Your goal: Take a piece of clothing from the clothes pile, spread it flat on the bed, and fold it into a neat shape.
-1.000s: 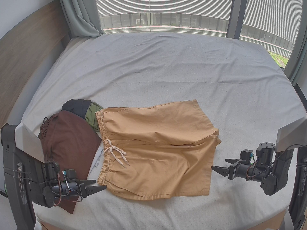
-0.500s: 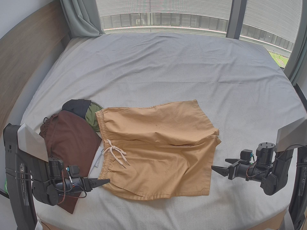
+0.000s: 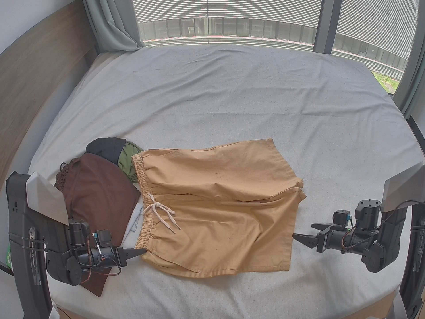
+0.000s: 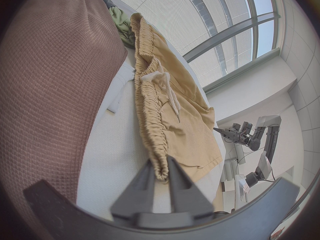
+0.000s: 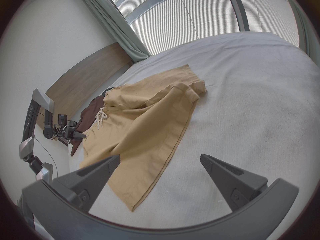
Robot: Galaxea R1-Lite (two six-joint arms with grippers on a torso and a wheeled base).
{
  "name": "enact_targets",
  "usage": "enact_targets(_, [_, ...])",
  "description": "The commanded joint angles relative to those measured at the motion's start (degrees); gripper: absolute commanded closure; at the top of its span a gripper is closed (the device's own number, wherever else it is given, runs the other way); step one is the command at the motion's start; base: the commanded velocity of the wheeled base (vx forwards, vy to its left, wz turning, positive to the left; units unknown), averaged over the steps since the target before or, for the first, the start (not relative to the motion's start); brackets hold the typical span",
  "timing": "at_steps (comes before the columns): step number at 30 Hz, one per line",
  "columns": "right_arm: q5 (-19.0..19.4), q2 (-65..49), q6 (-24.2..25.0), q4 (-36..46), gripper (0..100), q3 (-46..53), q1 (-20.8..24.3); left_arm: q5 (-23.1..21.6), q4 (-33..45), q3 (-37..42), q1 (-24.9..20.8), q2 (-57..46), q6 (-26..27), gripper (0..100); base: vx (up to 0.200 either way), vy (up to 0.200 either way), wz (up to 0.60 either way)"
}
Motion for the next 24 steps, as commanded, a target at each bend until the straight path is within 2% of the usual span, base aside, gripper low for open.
enact_targets(1, [3.2, -0.1, -0.1, 0.0, 0, 3.1, 0.2, -0.1, -0.1, 0.0, 0.0, 0.4, 0.2, 100, 0.000, 0.000, 0.00])
enact_targets(3, [5.2, -0.1, -0.6, 0.0, 0, 4.7, 0.2, -0.1, -0.1, 0.0, 0.0, 0.4, 0.2, 100, 0.000, 0.000, 0.00])
enact_targets(13, [7.6, 0.8, -2.3, 0.1, 0, 8.1, 0.9, -0.1, -0.2, 0.0, 0.0, 0.4, 0.5, 100, 0.000, 0.000, 0.00])
enact_targets(24, [7.3, 4.6, -2.2, 0.0, 0, 7.3, 3.2, -0.1, -0.2, 0.0, -0.3, 0.3, 0.5, 100, 0.000, 0.000, 0.00])
